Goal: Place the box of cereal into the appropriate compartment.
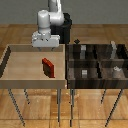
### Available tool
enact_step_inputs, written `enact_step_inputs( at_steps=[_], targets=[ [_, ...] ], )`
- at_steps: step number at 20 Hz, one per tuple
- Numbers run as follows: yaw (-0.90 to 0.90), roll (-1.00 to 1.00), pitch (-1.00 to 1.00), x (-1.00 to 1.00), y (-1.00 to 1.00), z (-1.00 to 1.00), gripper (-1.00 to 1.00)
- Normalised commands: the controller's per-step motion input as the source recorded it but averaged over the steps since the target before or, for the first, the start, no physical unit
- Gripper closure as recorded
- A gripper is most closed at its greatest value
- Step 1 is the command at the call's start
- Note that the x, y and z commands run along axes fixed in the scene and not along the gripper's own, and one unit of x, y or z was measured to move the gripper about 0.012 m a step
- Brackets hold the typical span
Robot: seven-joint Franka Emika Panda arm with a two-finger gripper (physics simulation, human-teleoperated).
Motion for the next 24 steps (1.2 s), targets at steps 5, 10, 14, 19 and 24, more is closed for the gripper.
enact_step_inputs(
  at_steps=[5,10,14,19,24],
  targets=[
    [0.00,0.00,0.00,0.80,0.00,0.00,-1.00],
    [0.00,0.00,0.00,0.40,0.00,0.00,-1.00],
    [0.00,0.00,0.00,0.00,0.25,0.00,-1.00],
    [0.61,0.00,0.00,0.00,0.00,0.00,-1.00],
    [0.50,0.00,0.00,0.00,-0.40,0.00,-1.00]
  ],
)
